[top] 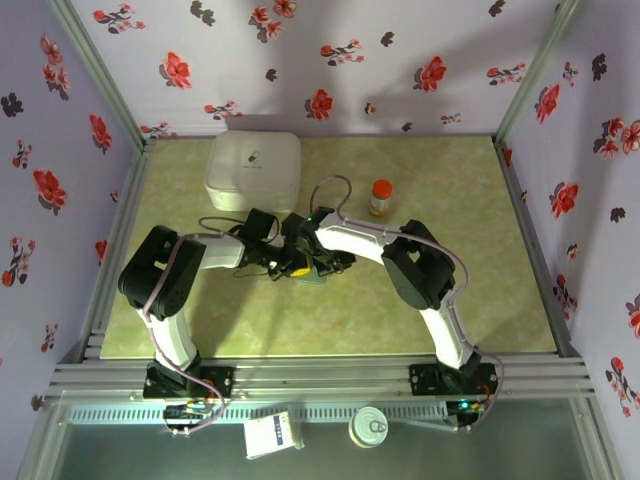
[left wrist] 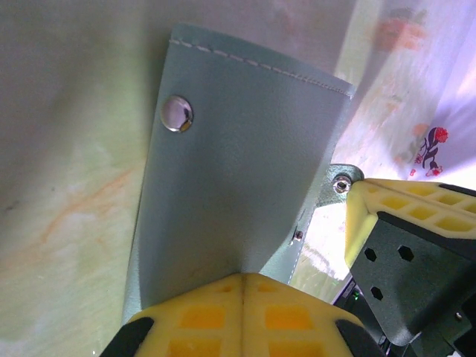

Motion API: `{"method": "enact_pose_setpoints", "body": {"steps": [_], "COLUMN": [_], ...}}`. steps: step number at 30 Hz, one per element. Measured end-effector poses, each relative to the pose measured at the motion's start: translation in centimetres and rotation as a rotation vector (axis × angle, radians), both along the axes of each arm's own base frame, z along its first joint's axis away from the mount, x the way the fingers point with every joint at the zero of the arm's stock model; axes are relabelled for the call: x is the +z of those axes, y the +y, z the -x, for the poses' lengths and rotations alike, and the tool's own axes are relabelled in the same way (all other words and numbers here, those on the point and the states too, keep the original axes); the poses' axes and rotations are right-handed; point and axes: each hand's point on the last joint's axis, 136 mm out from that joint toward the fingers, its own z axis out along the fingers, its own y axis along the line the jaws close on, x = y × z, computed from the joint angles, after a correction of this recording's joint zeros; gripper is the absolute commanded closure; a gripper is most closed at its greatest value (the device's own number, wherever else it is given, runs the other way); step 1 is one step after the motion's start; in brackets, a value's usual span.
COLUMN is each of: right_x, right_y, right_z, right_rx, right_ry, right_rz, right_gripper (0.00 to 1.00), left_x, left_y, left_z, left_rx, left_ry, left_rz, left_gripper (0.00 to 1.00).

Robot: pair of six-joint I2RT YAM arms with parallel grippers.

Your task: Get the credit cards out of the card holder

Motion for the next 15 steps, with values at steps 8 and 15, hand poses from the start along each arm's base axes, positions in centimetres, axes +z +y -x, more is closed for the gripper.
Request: {"method": "enact_pose_setpoints", "body": {"steps": [8,15], "right_x": [0.05,0.55], "right_y": [-0.1,-0.34], "right_z": [0.33,0.14], "right_rx": [-0.011,-0.097], "right_ry": [-0.014,-0.025], "right_rz": [-0.061,-0.238], "right_gripper": [1.0,0.84], "left_x": [0.48,0.76], "left_y": [-0.07,0.21], "left_z": [-0.15,-0.26], "left_rx": [0.001,0.024], "left_ry": [-0.015,-0.026], "left_rz": [0.007,-0.028], "left_gripper": [1.0,0.98]}}
